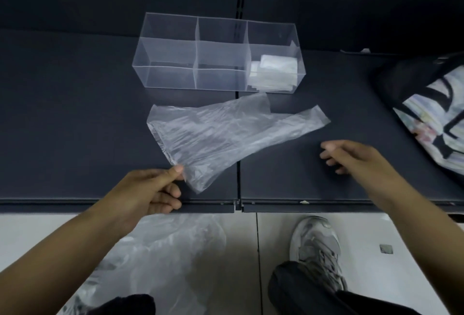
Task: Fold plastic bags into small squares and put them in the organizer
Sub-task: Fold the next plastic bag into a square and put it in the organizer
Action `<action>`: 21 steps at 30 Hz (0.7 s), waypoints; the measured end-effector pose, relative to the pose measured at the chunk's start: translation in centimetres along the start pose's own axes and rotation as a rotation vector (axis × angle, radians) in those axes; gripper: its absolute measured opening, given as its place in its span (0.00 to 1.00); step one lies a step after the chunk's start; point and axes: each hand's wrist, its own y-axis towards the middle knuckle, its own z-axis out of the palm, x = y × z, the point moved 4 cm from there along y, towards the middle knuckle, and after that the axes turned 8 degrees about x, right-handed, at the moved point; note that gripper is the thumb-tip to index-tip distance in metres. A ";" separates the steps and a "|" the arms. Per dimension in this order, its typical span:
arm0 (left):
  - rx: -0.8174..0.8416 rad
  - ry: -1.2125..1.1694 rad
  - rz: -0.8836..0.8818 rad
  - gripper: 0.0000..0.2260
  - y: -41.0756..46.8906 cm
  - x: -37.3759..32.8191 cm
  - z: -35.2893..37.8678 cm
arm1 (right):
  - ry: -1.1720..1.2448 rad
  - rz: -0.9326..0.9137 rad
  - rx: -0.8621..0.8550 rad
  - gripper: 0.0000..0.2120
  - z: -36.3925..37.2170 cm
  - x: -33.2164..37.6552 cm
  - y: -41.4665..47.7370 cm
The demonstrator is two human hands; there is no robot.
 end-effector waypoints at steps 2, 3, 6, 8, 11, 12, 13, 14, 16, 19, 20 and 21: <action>-0.025 -0.049 -0.022 0.18 0.1 0.0 0.2 | 0.038 -0.017 -0.019 0.08 0.5 0.4 0.5; -0.033 -0.069 -0.037 0.18 0.2 0.0 0.3 | 0.074 -0.025 -0.067 0.09 0.4 0.5 0.9; -0.011 -0.115 -0.106 0.17 -0.1 0.5 0.8 | 0.173 -0.029 -0.209 0.11 -0.5 1.2 2.4; 0.037 -0.138 -0.173 0.16 -0.5 0.9 1.7 | 0.163 -0.018 -0.211 0.09 -0.8 1.9 3.5; 0.096 -0.217 -0.231 0.11 -0.8 1.1 3.4 | 0.112 -0.034 -0.168 0.05 -0.1 2.5 4.5; 0.090 -0.260 -0.225 0.10 -0.8 1.0 3.8 | 0.108 -0.040 -0.169 0.06 0.2 2.5 4.6; 0.070 -0.302 -0.210 0.09 -0.7 0.9 4.0 | 0.106 -0.040 -0.169 0.07 0.3 2.4 4.7; 0.044 -0.334 -0.189 0.08 -0.5 0.8 4.0 | 0.116 -0.035 -0.162 0.08 0.6 2.3 4.6; 0.009 -0.351 -0.136 0.05 -0.3 0.5 3.8 | 0.149 -0.010 -0.150 0.09 0.9 1.8 4.2; -0.015 -0.342 -0.033 0.03 -0.1 -0.2 2.9 | 0.282 0.040 -0.220 0.06 0.5 1.4 3.7; -0.015 -0.362 -0.001 0.03 -0.1 -0.3 2.6 | 0.358 0.060 -0.237 0.05 0.2 1.5 3.7; -0.007 -0.392 0.022 0.03 -0.2 -0.4 2.4 | 0.433 0.076 -0.232 0.10 0.0 1.6 3.8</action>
